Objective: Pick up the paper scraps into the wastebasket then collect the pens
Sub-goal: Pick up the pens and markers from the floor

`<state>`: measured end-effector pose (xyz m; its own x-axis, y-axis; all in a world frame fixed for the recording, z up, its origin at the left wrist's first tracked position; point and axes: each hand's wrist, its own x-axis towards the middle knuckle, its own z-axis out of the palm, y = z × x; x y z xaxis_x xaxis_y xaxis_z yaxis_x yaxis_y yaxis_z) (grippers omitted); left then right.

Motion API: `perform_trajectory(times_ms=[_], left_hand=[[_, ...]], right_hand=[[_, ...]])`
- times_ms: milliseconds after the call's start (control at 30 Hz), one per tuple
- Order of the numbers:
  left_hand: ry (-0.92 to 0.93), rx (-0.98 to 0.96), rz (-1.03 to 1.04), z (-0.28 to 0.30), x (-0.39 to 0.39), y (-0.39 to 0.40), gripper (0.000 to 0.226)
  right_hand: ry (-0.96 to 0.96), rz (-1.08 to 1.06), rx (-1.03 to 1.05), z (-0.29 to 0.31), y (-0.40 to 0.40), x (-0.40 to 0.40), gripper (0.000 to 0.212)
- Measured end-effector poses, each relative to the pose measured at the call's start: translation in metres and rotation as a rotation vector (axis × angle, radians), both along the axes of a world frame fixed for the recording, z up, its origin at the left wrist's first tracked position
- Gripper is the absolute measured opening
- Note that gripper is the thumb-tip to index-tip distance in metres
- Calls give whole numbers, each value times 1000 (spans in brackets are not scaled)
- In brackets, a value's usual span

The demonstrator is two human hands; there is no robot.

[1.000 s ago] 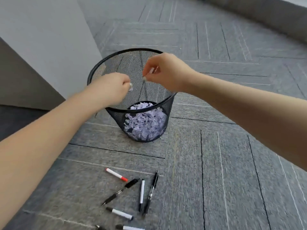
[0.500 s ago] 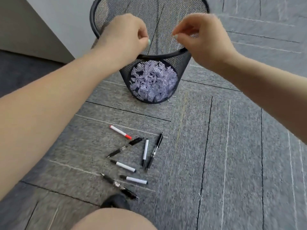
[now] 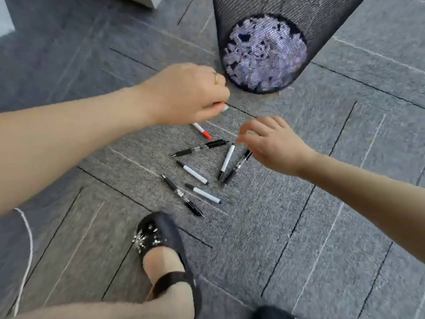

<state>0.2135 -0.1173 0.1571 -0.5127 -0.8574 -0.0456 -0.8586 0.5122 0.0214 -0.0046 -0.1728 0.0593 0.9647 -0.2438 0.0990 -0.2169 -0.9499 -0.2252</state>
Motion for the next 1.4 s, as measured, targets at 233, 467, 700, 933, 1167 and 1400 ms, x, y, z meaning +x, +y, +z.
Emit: perform_trajectory(times_ms=[233,467,700,933,1167,1400], left_hand=[[-300,546,128,-79,34,49,67],[-227,338,258,-131,9,13,64],[-123,215,294,-151,15,27,36],[54,226,467,-150,48,32,41],[-73,336,535,-145,57,34,29],[30,548,30,-114,12,96,60]], right_hand=[[510,67,134,-38,33,24,78],[372,-63,14,-48,44,25,29],[516,-310,350,-38,54,40,17],[458,-325,368,-22,94,72,37],[564,-261,279,-42,97,94,29],[436,-495,737,-33,84,37,7]])
